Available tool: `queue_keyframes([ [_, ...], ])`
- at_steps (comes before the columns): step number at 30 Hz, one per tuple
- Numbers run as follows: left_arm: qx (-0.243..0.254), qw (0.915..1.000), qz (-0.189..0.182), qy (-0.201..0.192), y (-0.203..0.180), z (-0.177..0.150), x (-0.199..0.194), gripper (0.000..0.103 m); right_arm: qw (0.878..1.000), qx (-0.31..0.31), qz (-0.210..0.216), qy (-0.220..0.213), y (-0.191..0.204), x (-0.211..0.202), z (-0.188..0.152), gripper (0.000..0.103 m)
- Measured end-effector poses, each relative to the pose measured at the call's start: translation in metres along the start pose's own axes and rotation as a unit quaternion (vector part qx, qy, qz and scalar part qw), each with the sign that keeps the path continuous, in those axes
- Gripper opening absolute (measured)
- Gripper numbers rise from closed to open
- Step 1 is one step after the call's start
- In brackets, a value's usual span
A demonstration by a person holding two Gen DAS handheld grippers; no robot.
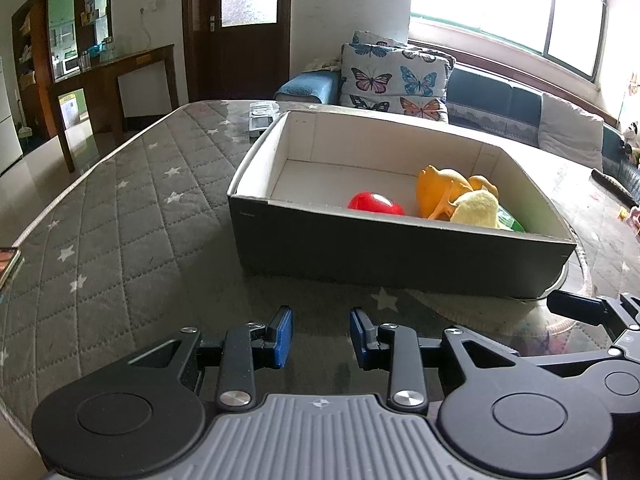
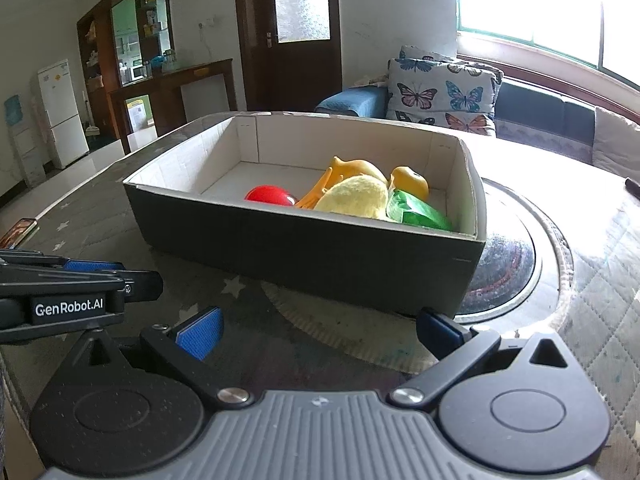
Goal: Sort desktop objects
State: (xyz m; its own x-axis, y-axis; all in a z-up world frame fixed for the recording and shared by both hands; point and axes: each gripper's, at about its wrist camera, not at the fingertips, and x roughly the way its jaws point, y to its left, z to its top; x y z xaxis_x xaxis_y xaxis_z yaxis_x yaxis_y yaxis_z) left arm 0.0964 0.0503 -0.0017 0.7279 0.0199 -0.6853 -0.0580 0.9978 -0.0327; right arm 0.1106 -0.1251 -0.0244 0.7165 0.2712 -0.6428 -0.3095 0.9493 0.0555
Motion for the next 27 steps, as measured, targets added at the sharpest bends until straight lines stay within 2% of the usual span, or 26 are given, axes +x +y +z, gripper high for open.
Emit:
queue_keyframes([
  [27,0.022,0.9997,0.004,0.012,-0.006,0.021,0.025,0.033,0.999,0.021,-0.018,0.016,-0.010,0.019,0.017,0.103],
])
